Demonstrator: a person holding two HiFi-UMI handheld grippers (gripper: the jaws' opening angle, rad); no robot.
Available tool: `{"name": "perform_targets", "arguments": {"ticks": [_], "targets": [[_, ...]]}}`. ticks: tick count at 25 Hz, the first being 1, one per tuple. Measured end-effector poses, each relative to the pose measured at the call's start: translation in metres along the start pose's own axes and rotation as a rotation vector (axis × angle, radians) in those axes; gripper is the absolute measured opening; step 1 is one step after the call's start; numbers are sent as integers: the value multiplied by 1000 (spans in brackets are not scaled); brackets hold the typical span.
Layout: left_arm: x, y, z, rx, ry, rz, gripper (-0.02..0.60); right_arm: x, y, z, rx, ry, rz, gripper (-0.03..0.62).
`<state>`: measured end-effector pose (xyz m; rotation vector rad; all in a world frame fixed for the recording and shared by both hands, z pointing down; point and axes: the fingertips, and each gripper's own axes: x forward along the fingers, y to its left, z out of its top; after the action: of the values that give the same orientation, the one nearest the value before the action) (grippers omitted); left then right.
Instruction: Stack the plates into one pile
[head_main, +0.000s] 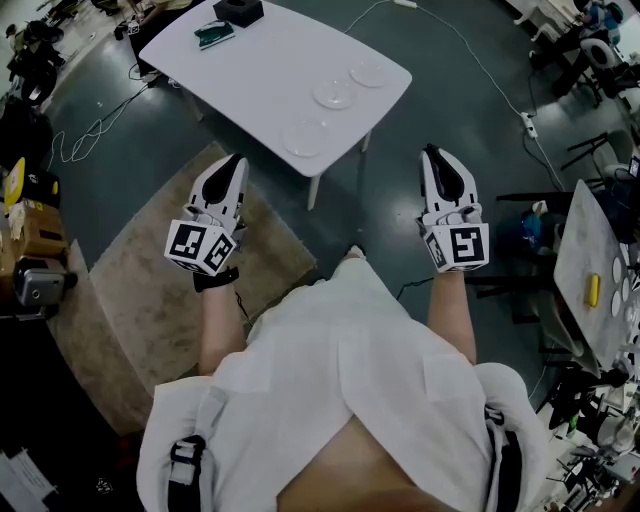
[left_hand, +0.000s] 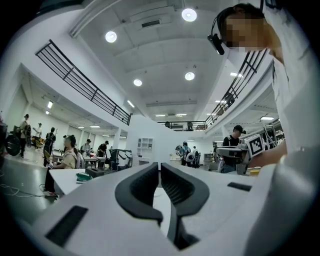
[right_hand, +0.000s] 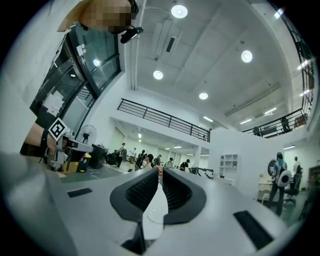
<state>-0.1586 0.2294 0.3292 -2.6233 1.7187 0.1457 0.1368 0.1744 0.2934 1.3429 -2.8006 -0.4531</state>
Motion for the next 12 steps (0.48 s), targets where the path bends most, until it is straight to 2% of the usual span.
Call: {"name": "perform_targets", "arguments": {"ticks": [6,12], "targets": [[27,16,-12,-6,24,1,23,36,-13,-25,13,31,16,34],[81,36,-26,-10,57,-2,23,95,-31,-63,20,71,69,68]]}}
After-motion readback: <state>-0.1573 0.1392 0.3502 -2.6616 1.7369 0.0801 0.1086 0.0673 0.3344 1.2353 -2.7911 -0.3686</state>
